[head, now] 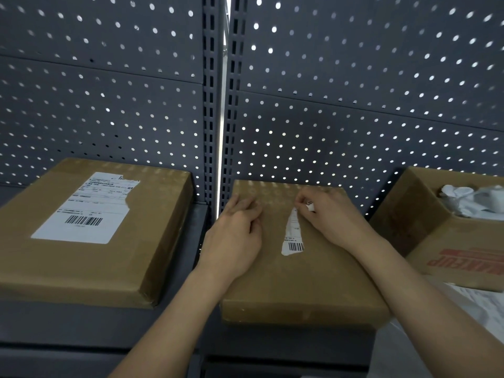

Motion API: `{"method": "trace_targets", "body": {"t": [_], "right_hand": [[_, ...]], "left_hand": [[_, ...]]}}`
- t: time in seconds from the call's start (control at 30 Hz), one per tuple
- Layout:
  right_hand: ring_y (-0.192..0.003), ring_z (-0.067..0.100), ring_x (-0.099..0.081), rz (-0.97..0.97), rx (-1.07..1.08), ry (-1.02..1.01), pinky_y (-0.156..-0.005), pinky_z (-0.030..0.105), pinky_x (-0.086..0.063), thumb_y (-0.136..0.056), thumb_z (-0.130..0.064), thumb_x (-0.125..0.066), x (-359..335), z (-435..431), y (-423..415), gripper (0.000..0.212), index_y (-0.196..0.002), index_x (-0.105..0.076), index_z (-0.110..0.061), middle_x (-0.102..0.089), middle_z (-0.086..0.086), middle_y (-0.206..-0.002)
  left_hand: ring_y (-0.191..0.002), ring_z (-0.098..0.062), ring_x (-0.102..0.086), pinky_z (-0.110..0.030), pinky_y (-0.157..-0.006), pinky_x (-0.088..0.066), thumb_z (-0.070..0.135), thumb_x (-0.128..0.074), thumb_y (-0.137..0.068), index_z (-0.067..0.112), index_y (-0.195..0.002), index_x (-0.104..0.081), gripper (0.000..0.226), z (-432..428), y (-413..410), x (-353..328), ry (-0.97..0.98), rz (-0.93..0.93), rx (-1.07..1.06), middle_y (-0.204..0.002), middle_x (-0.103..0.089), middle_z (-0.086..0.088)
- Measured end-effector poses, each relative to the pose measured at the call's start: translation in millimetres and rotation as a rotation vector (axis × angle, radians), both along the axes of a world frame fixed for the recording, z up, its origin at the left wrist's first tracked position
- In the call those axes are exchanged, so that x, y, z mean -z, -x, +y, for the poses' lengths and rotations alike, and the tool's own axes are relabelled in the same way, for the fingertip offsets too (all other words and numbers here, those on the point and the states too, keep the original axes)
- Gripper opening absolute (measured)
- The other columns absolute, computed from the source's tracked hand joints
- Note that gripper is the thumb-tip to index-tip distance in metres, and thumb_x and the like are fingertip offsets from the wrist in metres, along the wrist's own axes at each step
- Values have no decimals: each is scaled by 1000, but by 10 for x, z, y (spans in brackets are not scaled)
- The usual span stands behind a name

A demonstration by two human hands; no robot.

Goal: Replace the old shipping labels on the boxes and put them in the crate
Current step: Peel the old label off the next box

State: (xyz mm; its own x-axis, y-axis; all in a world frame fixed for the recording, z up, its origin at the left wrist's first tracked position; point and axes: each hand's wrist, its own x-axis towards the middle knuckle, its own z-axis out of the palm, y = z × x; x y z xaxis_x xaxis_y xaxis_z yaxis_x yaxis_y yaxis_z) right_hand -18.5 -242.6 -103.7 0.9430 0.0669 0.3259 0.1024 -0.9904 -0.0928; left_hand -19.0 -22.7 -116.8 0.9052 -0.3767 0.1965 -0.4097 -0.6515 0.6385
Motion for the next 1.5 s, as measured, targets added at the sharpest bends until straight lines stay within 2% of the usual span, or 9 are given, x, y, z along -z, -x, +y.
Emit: {"method": "trace_targets", "body": {"t": [0.33,0.43,0.57,0.7,0.87,1.0,1.07,1.3,1.5], "right_hand": [[-69,14,-57,-32,27,122,-70,40,-49,-91,-37,-40,46,12,8,13,-84,-49,-32,-59,-12,-75],[-75,14,-59,-30,24,52,-75,41,-49,-92,-45,-32,29,39,38,26,-90,-53,-29,-63,-11,-80],[-93,12,-61,41,0,-56,-86,39,-47,-89,-64,-41,-36,84,115,40,-110,-57,-33,-67,-15,-98],[-88,2,-56,78,-11,-183,-79,30,-45,-75,-72,-51,-73,94,176,39,-96,-63,-41,-63,-22,-90],[-83,9,-55,14,-45,-120,-78,39,-48,-91,-40,-53,4,57,146,9,-89,-59,-34,-59,-17,-87],[-76,12,-52,-15,-24,-21,-73,39,-47,-91,-27,-44,-4,81,153,11,-85,-48,-35,-54,-15,-83],[-77,11,-51,12,-3,-72,-75,39,-47,-88,-25,-40,-9,94,183,14,-82,-40,-38,-53,-18,-84],[-84,2,-48,60,-23,-343,-78,37,-46,-99,-27,-41,-83,109,365,13,-87,-45,-29,-55,-13,-81],[-80,12,-44,12,-44,-397,-76,43,-46,-101,-28,-33,-136,164,491,16,-87,-41,-26,-52,-1,-82]], "left_hand": [[-147,-5,-7,-33,-114,-23,20,-40,-100,27,-143,-45,44,-8,-5,15,13,-12,0,-155,-29,16],[-147,-5,-7,-33,-114,-23,21,-39,-100,27,-143,-45,43,-5,-3,12,16,-11,0,-155,-30,16],[-147,-5,-7,-35,-114,-24,22,-39,-100,29,-143,-45,43,-1,-2,17,11,-13,-5,-155,-30,17],[-147,-4,-7,-33,-114,-23,22,-39,-100,29,-143,-44,43,-6,-5,15,11,-17,-6,-154,-30,17],[-147,-5,-8,-31,-114,-22,21,-39,-100,27,-142,-45,43,-4,-2,14,16,-17,2,-155,-30,16],[-147,-5,-9,-32,-114,-21,21,-39,-100,26,-142,-46,43,-1,-9,22,18,-18,3,-154,-31,16],[-147,-5,-9,-31,-115,-20,21,-39,-100,26,-142,-46,43,-1,-11,30,24,-17,6,-154,-31,15],[-147,-4,-9,-30,-115,-18,22,-39,-101,27,-143,-44,43,2,-18,36,36,-15,10,-154,-30,16],[-147,-4,-8,-30,-115,-18,22,-39,-101,28,-143,-43,44,-3,-28,45,29,-23,9,-155,-30,16]]}}
